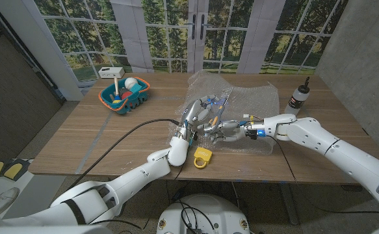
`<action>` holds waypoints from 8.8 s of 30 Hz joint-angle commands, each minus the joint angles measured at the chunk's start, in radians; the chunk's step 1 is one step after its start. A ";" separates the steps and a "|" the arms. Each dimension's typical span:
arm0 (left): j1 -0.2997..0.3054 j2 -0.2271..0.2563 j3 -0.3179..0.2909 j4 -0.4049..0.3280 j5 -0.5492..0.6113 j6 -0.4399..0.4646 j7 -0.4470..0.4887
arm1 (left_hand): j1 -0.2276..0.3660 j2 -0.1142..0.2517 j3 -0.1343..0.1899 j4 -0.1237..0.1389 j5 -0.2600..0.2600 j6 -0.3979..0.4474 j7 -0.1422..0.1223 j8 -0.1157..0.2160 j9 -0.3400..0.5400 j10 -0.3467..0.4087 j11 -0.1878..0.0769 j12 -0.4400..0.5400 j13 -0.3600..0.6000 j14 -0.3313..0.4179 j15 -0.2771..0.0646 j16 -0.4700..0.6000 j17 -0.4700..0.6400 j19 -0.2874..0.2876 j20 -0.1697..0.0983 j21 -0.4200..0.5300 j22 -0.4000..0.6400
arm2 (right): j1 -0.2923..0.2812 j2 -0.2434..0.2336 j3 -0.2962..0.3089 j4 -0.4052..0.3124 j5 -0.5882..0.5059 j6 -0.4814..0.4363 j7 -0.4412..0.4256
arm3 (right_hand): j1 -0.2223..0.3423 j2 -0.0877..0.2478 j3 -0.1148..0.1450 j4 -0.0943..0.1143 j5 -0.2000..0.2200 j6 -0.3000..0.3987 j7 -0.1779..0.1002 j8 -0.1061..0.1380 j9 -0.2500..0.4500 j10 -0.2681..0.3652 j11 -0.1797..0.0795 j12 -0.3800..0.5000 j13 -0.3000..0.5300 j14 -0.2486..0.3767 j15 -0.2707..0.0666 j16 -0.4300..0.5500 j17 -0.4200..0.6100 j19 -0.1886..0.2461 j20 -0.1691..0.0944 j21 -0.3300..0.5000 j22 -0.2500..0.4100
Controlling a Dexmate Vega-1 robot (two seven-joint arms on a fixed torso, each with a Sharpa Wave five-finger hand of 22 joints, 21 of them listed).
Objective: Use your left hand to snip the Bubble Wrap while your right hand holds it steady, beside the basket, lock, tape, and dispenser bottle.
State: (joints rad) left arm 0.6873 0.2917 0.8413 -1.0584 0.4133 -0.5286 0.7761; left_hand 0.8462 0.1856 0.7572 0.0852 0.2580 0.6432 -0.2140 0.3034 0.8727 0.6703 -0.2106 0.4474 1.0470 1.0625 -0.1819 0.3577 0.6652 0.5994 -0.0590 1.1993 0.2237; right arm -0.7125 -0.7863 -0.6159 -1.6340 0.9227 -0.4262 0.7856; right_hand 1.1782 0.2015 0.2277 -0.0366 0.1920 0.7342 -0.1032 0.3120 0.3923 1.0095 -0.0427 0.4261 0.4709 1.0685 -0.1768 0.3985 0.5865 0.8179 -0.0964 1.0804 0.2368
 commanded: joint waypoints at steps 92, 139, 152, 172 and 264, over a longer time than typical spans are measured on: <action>0.032 0.031 -0.060 -0.114 0.031 -0.012 0.012 | -0.109 -0.001 0.057 -0.126 -0.077 0.050 0.019 -0.097 -0.234 0.015 -0.003 -0.021 -0.121 -0.096 -0.048 -0.149 -0.032 -0.184 -0.090 0.083 -0.040 | -0.040 -0.062 0.011 -0.149 0.014 0.033 -0.010 | -0.339 -0.265 -0.131 0.085 0.018 -0.120 0.196 -0.140 -0.090 0.011 -0.033 -0.020 -0.056 -0.038 -0.041 -0.066 0.048 0.034 -0.110 0.056 -0.059; 0.025 0.060 -0.053 -0.194 0.051 0.008 -0.080 | -0.165 -0.096 -0.102 -0.245 -0.085 -0.006 0.003 -0.113 -0.378 -0.134 0.007 -0.256 -0.363 -0.651 -0.018 -0.181 -0.235 -0.585 0.086 -0.101 -0.052 | -0.157 -0.146 0.072 -0.275 0.062 0.072 -0.100 | -0.376 -0.255 -0.147 0.106 0.027 -0.178 0.219 -0.125 -0.139 0.020 -0.019 -0.042 -0.069 -0.032 -0.042 -0.079 0.027 0.053 -0.101 0.035 -0.060; -0.002 0.089 -0.037 -0.178 0.057 -0.045 -0.156 | -0.015 -0.114 -0.145 -0.271 -0.065 0.030 -0.003 -0.118 -0.457 -0.133 0.002 -0.253 -0.466 -0.657 -0.035 -0.155 -0.337 -0.590 0.101 -0.152 -0.052 | -0.181 -0.164 0.094 -0.292 0.079 0.084 -0.123 | -0.372 -0.250 -0.146 0.105 0.029 -0.182 0.218 -0.123 -0.148 0.023 -0.020 -0.044 -0.070 -0.031 -0.044 -0.079 0.028 0.054 -0.101 0.030 -0.060; -0.043 0.062 -0.030 -0.093 0.018 -0.091 -0.237 | -0.165 -0.186 -0.297 -0.215 -0.079 -0.074 0.000 -0.118 -0.601 -0.078 0.043 -0.215 -0.609 -0.578 0.000 -0.120 -0.450 -0.550 0.138 -0.265 -0.050 | -0.162 -0.151 0.089 -0.262 0.080 0.079 -0.108 | -0.357 -0.239 -0.139 0.099 0.032 -0.189 0.205 -0.120 -0.161 0.026 -0.026 -0.047 -0.066 -0.031 -0.045 -0.080 0.029 0.053 -0.104 0.021 -0.059; -0.023 0.052 -0.008 -0.211 0.043 0.098 -0.244 | -0.136 -0.061 -0.279 -0.255 -0.071 0.005 0.095 -0.050 -0.629 0.030 0.022 -0.139 -0.487 -0.344 -0.031 -0.029 -0.436 -0.308 0.106 -0.375 -0.035 | -0.259 -0.210 0.156 -0.350 0.121 0.156 -0.127 | -0.332 -0.217 -0.130 0.086 0.033 -0.180 0.181 -0.110 -0.192 0.036 -0.035 -0.060 -0.055 -0.027 -0.044 -0.088 0.030 0.060 -0.109 -0.009 -0.056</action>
State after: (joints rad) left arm 0.6472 0.3517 0.8399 -1.2570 0.4436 -0.4559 0.4957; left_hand 0.6763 0.1055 0.4544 -0.1600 0.1807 0.6177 -0.1195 0.2418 0.2459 0.6626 -0.1861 0.2948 0.5557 0.6652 -0.0604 0.3094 0.2284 0.2581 0.0619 0.8124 0.1841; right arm -0.9616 -0.9925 -0.4670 -1.9770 1.0353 -0.2791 0.6576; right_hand 0.8425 -0.0232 0.0928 0.0525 0.2187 0.5517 0.0852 0.1964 0.1998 1.0367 -0.0736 0.3660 0.4105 1.0377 -0.1674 0.3135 0.6140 0.8665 -0.1124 1.0723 0.1780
